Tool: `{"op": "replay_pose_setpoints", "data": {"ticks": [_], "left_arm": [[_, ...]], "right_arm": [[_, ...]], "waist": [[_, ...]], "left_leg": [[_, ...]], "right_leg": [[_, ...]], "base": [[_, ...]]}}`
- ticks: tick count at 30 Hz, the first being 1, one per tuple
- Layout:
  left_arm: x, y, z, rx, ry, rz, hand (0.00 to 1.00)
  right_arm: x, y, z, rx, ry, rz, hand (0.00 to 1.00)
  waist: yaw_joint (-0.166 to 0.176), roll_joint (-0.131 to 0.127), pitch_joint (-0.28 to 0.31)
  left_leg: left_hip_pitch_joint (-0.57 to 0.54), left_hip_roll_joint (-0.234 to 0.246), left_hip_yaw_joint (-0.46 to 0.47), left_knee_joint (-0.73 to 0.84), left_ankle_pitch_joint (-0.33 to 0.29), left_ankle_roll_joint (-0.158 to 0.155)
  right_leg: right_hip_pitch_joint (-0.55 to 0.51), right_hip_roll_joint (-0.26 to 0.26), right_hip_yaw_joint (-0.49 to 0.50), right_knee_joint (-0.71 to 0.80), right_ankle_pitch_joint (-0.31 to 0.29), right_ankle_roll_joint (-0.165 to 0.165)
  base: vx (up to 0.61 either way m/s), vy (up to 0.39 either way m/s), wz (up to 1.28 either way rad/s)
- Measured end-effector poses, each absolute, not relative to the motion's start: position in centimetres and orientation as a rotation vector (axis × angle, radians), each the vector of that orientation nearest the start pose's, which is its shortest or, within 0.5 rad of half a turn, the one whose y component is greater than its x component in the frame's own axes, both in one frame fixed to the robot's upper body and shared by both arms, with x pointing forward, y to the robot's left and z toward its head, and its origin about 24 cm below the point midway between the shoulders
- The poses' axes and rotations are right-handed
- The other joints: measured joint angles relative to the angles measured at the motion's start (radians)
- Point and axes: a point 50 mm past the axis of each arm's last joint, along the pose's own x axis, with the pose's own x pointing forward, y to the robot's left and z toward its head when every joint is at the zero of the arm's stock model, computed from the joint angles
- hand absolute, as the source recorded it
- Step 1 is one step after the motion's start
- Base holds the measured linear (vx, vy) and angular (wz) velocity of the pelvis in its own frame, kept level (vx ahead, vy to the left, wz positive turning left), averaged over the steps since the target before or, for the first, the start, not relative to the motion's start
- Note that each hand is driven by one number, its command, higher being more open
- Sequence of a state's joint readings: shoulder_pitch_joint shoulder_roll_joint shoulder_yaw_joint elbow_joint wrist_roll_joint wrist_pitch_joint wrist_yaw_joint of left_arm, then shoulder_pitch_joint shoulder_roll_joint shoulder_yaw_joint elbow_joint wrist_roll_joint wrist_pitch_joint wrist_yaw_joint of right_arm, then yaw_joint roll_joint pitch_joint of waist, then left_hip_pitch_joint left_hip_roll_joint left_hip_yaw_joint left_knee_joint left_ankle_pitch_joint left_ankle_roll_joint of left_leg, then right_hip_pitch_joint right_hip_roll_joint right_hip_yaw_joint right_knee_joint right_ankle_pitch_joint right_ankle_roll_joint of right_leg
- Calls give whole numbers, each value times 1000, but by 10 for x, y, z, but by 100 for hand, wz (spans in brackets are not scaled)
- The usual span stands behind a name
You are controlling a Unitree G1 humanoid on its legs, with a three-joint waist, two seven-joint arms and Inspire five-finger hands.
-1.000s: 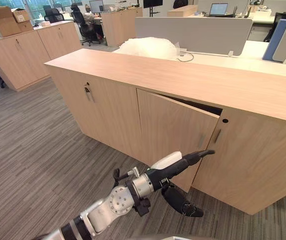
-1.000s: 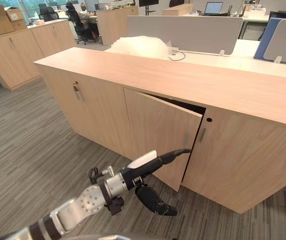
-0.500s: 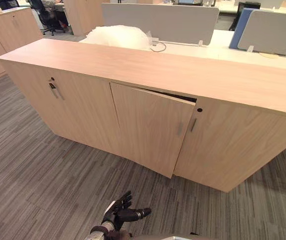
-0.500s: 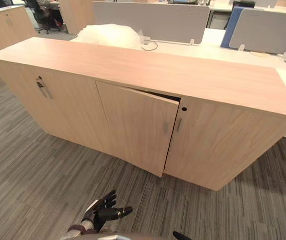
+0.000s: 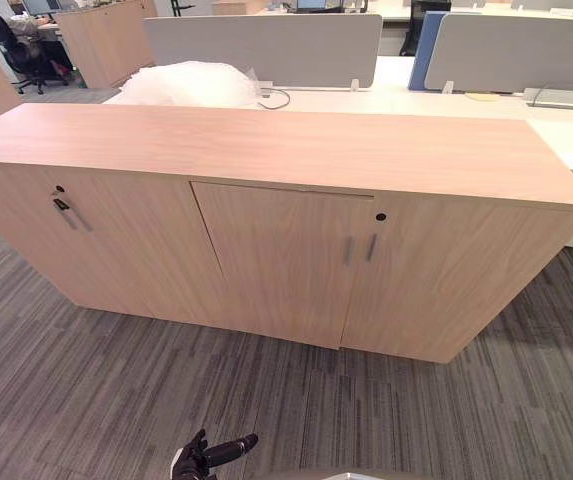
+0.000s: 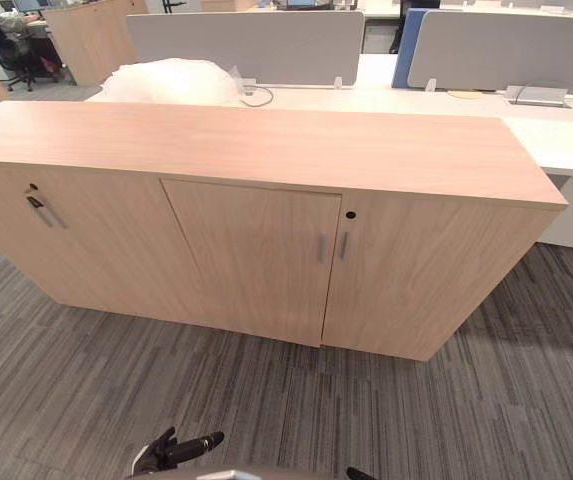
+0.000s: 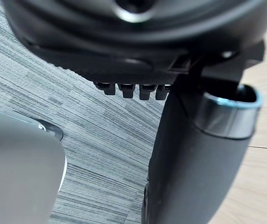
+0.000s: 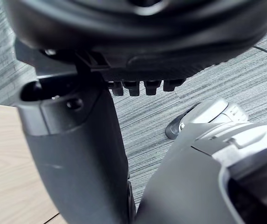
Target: Walk over to the cabinet, pick up the folder, carry it to the office cabinet, place the folder inside the office cabinet, then close the office cabinet door
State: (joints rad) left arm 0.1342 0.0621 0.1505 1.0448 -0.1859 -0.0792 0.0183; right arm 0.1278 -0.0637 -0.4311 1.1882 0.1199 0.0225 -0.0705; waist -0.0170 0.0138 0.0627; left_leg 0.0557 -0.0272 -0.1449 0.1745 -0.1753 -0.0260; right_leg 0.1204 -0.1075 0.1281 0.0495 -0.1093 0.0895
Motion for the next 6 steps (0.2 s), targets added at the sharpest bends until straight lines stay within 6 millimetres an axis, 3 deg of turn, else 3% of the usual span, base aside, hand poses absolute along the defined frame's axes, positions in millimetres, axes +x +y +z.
{"op": "replay_pose_setpoints", "data": {"ticks": [6], "left_arm": [[83, 189, -163, -220, 1057, 325, 100]], "right_arm": [[46, -218, -171, 187, 1257, -515, 100]], "waist": [[5, 4, 3]], "left_leg": [[27, 28, 110, -40, 9, 9]], "right_leg": [[-71, 19, 67, 63, 1, 4]], "base": [[54, 16, -53]]}}
